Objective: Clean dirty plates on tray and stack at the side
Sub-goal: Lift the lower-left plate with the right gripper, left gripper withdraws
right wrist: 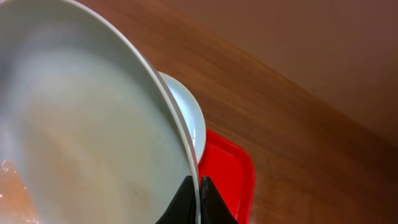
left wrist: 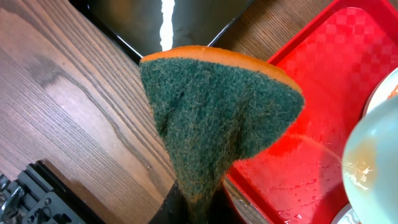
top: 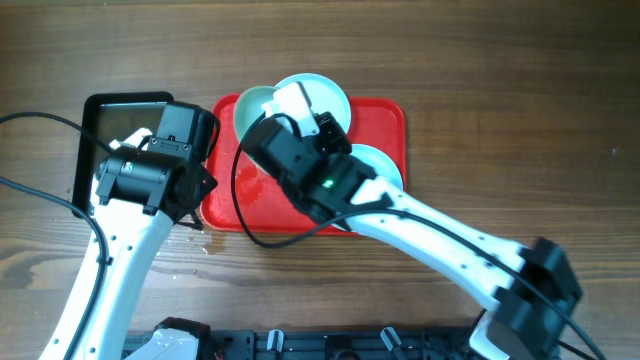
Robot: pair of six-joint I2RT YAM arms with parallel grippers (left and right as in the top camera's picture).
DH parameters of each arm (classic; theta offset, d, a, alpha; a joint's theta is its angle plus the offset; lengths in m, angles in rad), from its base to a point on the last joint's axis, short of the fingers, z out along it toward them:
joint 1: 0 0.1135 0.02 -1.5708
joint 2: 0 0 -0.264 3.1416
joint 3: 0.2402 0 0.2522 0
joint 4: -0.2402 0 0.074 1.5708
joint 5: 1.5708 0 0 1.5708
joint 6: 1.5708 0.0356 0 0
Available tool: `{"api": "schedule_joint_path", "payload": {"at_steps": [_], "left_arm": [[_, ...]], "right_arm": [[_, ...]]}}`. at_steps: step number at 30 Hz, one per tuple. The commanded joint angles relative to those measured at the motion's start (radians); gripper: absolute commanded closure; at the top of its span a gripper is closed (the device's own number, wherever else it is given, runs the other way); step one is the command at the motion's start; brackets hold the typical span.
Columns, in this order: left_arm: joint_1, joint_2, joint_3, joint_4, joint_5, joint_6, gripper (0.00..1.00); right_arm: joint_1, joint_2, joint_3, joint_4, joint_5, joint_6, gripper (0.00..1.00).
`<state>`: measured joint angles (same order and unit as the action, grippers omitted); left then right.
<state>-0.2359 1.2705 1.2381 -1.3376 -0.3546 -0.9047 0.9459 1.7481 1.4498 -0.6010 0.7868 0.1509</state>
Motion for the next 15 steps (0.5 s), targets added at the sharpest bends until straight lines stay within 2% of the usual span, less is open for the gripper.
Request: {"api": "schedule_joint_path", "payload": {"at_steps": [1,4,8,11,15], "left_arm": [[0.005,-0.021,0.01,-0.002,-0.005,-0.024,0.96],[0.005,-0.021,0.01,-0.002,-0.005,-0.024,0.96],[0.005,-0.021,0.01,-0.003,-0.005,-0.024,0.96],[0.005,-0.021,0.01,-0.003,-0.005,-0.024,0.96],[0.005,-0.021,0.01,-0.003,-0.005,-0.024,0.96]], "right_arm": [[0.048,0.091,0.005,0.004,0.128,-0.083,0.96],[0.108,0.128,0.005,0.039,0.267,-0.154,0.96],[0.137,0.135,0.005,0.121,0.354,-0.248,0.96],[0.138,0.135,0.005,0.137,0.37,-0.325,0.96],[0.152,0.135,0.005,0.137,0.365,-0.327,0.96]]}}
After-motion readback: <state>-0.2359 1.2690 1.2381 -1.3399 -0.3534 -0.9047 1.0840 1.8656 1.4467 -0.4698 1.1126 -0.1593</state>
